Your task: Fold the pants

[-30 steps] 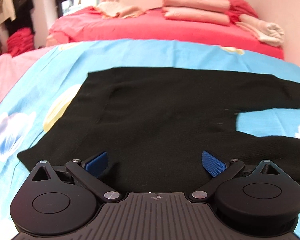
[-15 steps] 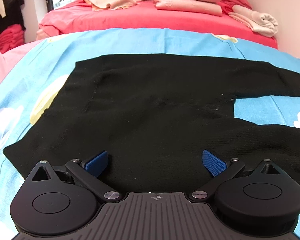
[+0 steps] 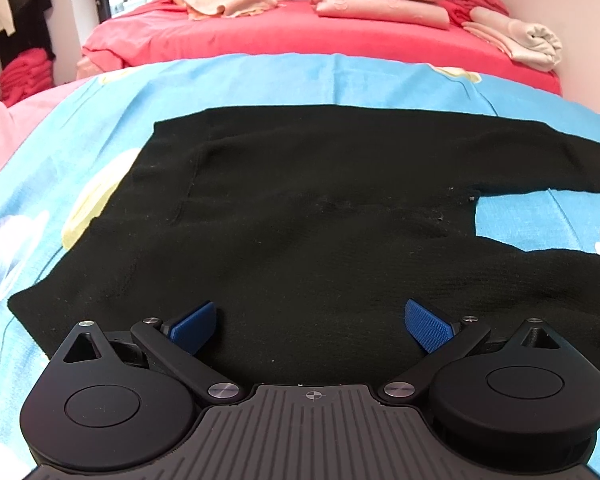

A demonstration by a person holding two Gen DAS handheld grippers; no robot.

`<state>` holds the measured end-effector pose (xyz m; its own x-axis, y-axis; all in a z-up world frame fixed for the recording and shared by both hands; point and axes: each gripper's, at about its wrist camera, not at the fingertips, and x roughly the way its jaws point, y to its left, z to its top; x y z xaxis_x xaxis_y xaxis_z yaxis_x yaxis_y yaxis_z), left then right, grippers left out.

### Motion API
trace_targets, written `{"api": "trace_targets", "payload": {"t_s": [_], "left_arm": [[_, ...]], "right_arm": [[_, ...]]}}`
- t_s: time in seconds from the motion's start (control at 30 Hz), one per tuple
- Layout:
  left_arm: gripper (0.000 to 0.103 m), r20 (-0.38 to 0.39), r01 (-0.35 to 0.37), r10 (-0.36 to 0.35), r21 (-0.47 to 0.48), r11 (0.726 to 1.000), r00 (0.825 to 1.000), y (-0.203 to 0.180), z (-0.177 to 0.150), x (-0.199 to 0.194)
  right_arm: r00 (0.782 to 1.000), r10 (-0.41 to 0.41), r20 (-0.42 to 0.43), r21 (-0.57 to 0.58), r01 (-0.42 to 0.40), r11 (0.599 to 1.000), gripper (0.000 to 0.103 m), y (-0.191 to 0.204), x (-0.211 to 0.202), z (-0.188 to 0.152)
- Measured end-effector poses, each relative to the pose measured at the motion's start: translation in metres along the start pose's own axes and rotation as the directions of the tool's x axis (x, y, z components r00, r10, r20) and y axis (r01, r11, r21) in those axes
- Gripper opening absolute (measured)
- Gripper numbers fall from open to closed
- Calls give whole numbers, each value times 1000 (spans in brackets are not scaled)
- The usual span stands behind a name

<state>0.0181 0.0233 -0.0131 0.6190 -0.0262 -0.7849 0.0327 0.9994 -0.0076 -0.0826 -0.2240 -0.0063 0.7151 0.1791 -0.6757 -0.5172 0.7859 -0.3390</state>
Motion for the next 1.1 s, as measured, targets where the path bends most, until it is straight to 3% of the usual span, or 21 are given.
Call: {"api": "trace_targets", "payload": {"t_s": [0.07, 0.1, 0.2, 0.3, 0.4, 0.43, 0.5, 0.53, 0.57, 0.63, 0.67, 0.7, 0.77, 0.8, 0.87, 0.93, 0.97, 1.03, 1.1], "left_arm": [[103, 0, 2, -2, -1, 1000, 1000, 0, 0, 0], [103, 0, 6, -6, -2, 1000, 1000, 1, 0, 0], [103, 0, 16, -16, 1, 1000, 1000, 3, -1, -2], [103, 2, 11, -11, -2, 1000, 1000, 4, -1, 1], [103, 4, -5, 5, 4, 1000, 1000, 0, -1, 2], [103, 3, -5, 5, 6, 1000, 1000, 0, -1, 2], [103, 3, 0, 0, 5, 1000, 1000, 0, -2, 2], [103, 3, 1, -1, 3, 1000, 1000, 1, -1, 2], [103, 4, 1, -1, 3, 1000, 1000, 1, -1, 2], [103, 7, 2, -2, 9, 1000, 1000, 1, -3, 1], [103, 6, 6, -6, 12, 1000, 1000, 2, -3, -1], [103, 5, 13, -13, 20, 1000, 1000, 4, -4, -3], [103, -12, 40, -40, 32, 999, 999, 10, 1, -11], [103, -9, 68, -68, 39, 997, 998, 14, 6, -17], [103, 68, 76, -81, 74, 994, 994, 19, 18, -36], [103, 169, 5, -22, 104, 995, 985, 19, 33, -48], [103, 204, -29, 7, 107, 994, 979, 20, 41, -49], [103, 201, -52, 36, 77, 996, 979, 26, 58, -37], [103, 160, -43, 40, 15, 999, 986, 38, 74, -16]], "right_arm": [[998, 67, -9, 128, -65, 990, 12, -14, 7, -1], [996, 89, -23, 173, -84, 981, 12, -18, 7, -3], [979, 190, -66, 134, -180, 975, 7, -9, -20, -12], [971, 223, -88, 153, -208, 966, 7, -13, -28, -20], [969, 244, -38, 213, -231, 950, 6, -23, -37, -12], [976, 216, 15, 237, -213, 948, 8, -29, -42, -11], [988, 129, 82, 287, -147, 947, 25, -39, -42, -8], [990, 98, 102, 332, -127, 935, 43, -46, -37, -10], [990, 84, 116, 374, -122, 920, 50, -53, -31, -15], [997, 54, 46, 459, -69, 886, 48, -69, -12, -33], [999, 41, -12, 502, -29, 865, 34, -80, -5, -46], [998, 47, 33, 535, -58, 843, 29, -91, -11, -58], [994, 102, 28, 631, -97, 770, 30, -116, -25, -67], [996, 92, 18, 640, -82, 764, 35, -125, -35, -66], [996, -87, 23, 606, 55, 793, 80, -138, -55, -55], [976, -212, 47, 606, 141, 783, 88, -156, -63, -45], [975, -215, 65, 641, 124, 757, 88, -170, -61, -43], [976, -194, 95, 733, 63, 678, 88, -204, -44, -43], [970, -239, 31, 800, 119, 588, 88, -235, -18, -47]]}}
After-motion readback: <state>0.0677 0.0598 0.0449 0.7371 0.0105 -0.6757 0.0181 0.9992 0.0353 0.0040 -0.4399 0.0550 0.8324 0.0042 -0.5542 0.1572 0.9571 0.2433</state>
